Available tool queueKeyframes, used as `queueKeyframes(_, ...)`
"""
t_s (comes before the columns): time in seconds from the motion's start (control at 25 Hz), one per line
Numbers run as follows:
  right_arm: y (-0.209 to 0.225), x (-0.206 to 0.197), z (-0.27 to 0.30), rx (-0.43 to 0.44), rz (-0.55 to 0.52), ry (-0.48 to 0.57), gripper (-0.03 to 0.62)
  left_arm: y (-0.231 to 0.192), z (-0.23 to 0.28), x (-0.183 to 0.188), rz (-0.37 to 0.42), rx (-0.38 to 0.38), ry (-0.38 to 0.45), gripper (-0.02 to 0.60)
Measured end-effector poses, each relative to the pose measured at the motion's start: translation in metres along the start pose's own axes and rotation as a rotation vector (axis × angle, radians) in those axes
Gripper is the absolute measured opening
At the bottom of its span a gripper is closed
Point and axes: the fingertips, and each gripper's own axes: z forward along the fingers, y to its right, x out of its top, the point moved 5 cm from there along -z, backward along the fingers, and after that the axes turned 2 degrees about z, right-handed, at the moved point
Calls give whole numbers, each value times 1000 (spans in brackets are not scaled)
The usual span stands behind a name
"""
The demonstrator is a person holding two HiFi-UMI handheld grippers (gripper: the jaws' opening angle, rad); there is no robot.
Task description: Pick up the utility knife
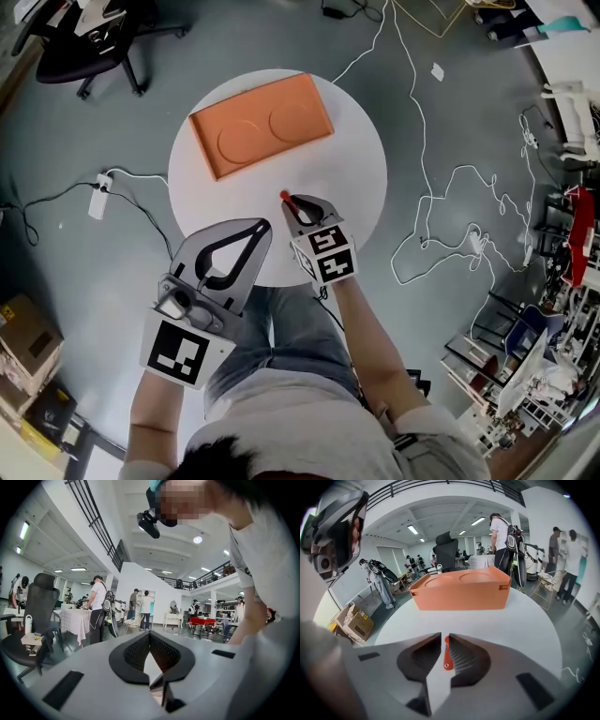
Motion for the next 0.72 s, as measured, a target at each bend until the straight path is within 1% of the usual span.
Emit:
queueKeyframes(0.16, 2, -1, 7, -25, -6, -20, 60, -3, -3, -5, -10, 4, -5, 9)
queueKeyframes(0.36, 4, -7, 14, -52, -22, -70, 65, -4, -4, -6, -12, 12, -7, 8)
queueKeyframes(0.72, 0, -10, 20, -70, -62, -119, 67, -11, -6, -9, -26, 27, -4, 9)
